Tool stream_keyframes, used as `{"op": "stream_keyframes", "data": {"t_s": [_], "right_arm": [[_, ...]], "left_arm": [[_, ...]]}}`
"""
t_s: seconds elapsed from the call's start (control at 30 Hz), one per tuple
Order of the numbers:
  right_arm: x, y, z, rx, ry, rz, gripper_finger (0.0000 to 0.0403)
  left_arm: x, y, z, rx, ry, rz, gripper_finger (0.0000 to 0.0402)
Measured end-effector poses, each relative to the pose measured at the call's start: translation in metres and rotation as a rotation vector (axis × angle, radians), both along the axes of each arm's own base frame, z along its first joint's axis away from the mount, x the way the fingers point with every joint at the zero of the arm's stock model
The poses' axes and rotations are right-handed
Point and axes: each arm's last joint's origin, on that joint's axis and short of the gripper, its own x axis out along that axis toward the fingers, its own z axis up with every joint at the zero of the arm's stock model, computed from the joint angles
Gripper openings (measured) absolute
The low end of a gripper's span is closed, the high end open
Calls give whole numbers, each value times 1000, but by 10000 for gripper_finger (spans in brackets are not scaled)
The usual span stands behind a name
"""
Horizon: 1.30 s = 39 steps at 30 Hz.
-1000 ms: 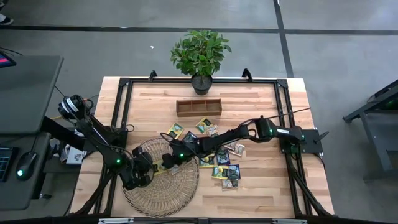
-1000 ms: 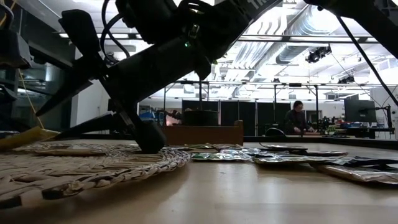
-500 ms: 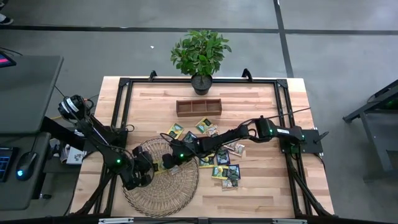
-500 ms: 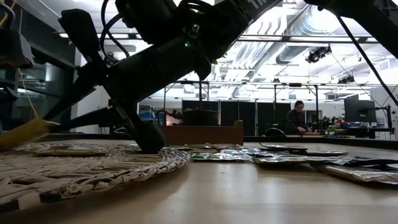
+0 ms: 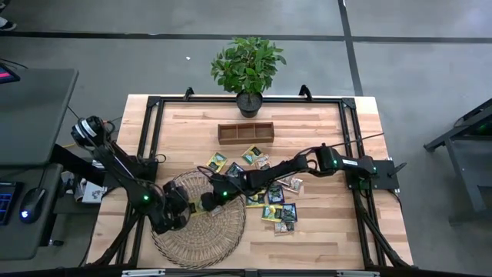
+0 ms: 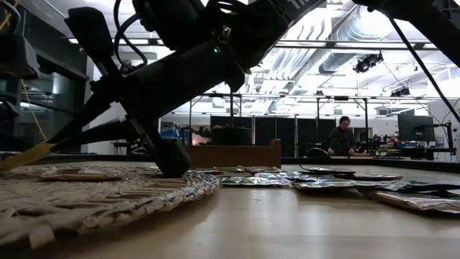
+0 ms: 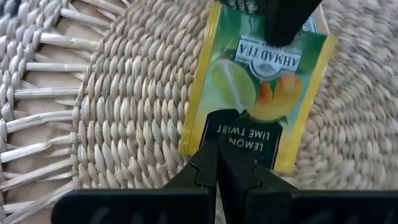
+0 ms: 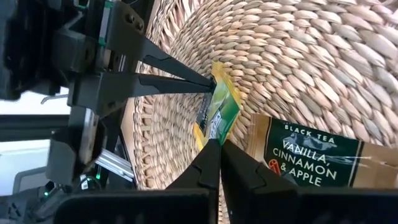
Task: Pick & Place Tea
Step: Put the yellow tea bag into the left section of the wooden organizer
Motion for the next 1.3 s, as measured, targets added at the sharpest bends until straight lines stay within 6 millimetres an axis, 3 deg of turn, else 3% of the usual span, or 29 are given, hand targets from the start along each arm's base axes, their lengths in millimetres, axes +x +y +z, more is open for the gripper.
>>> {"op": "stream_keyframes", "data": {"t_s": [0.13,0.33,0.6,0.7,1.13,1.2,1.3], "right_arm": [[-1,0,2,-27,1,12,1],[-11,-6,21,-170,81,1,1],[-23,-8,86,-402,10,-61,0],[-26,-8,95,-421,1,-58,0],[-69,48,144,-753,24,-227,0],[-79,56,145,-774,62,-267,0],[-94,68,131,-770,92,-316,0]], "left_arm": [[-5,6,10,-7,4,-1,1],[-14,19,22,-5,10,56,1],[-16,24,29,17,-47,86,1],[-16,25,29,21,-50,87,1],[-13,25,33,21,-178,169,1],[-12,25,35,29,-224,184,1],[-10,24,37,30,-275,202,1]]}}
